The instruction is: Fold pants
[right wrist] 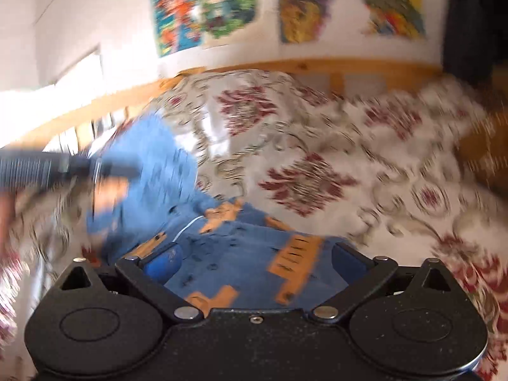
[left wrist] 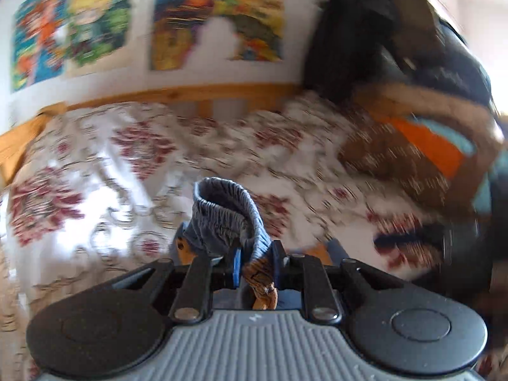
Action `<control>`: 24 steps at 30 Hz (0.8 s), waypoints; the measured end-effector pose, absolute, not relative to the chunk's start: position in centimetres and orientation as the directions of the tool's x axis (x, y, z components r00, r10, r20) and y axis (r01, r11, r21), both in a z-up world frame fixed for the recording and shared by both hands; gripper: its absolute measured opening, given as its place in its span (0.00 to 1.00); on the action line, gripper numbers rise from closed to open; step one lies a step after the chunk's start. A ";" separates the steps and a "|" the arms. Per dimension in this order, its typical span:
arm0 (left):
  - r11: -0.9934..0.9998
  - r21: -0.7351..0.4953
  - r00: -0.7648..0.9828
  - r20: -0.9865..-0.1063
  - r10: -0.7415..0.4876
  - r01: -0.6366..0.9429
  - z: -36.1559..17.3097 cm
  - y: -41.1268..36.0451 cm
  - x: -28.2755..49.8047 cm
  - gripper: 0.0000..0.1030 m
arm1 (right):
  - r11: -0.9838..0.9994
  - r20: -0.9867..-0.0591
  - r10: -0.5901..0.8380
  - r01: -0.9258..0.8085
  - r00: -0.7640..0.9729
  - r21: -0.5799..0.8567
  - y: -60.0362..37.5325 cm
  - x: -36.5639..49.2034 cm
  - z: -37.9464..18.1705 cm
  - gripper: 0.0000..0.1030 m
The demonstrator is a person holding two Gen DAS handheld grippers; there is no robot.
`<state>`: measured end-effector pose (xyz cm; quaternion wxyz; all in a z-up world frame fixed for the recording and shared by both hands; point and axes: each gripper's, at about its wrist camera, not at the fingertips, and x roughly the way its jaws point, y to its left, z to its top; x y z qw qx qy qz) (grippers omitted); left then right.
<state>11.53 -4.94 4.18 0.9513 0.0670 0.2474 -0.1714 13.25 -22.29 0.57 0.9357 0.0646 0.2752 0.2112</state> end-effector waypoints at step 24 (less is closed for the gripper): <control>0.861 0.336 0.817 -0.558 -0.145 0.382 -2.2 -19.0 9.5 0.20 | 0.620 -0.393 0.726 -0.290 0.564 0.729 -29.9 18.1 -2.1 0.05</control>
